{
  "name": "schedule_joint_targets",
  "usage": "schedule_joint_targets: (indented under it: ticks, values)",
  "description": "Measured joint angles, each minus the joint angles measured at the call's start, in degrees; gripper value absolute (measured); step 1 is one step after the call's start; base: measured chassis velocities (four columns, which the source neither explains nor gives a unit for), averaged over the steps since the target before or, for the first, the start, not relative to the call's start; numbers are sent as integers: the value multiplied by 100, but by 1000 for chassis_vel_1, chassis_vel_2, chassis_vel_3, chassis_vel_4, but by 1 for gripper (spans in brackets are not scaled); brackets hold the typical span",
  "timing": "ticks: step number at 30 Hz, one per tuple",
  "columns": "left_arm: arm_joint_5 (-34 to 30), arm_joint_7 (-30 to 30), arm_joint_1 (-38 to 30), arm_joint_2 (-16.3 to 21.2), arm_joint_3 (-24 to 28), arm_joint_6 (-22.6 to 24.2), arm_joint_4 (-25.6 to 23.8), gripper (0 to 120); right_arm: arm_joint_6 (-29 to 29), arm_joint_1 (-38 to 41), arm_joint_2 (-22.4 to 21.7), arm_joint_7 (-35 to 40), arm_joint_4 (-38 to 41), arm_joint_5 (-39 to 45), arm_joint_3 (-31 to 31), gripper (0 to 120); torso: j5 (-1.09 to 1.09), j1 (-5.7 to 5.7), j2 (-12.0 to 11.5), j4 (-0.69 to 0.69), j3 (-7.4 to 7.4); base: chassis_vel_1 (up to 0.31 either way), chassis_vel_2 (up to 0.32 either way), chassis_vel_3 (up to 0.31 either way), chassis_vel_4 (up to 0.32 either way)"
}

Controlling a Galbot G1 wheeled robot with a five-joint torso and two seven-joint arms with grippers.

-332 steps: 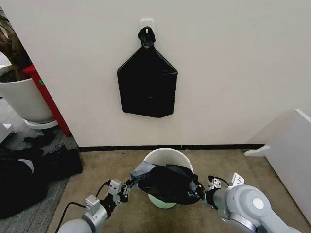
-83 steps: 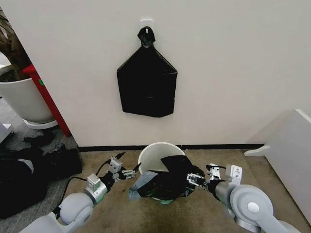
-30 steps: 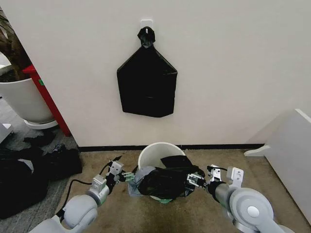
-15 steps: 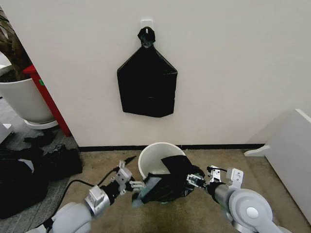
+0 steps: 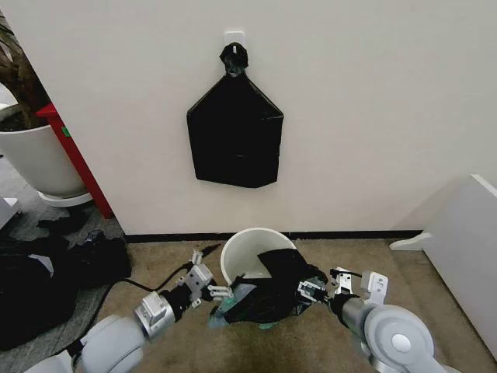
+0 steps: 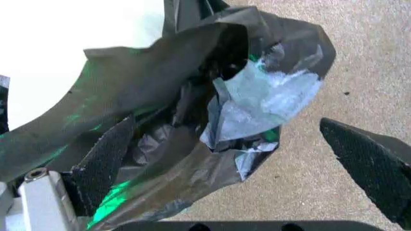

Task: Place the garbage bag over the trash bin.

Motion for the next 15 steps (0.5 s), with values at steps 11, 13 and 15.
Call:
schedule_joint_targets:
  ticks: [11, 13, 15]
  values:
    - [657, -426, -131, -261, 448, 370, 544, 100, 11, -61, 12, 0, 25, 4, -1, 100, 0, 0, 0, -1, 0, 0, 0, 0, 0]
    - [731, -592, -124, -326, 450, 440, 628, 100, 14, -74, 0, 0, 31, 1, 10, 100, 0, 0, 0, -1, 0, 0, 0, 0, 0]
    - [727, -735, -118, -385, 448, 490, 664, 100, 16, -79, -10, 0, 37, 0, 20, 100, 0, 0, 0, 0, 0, 0, 0, 0, 0]
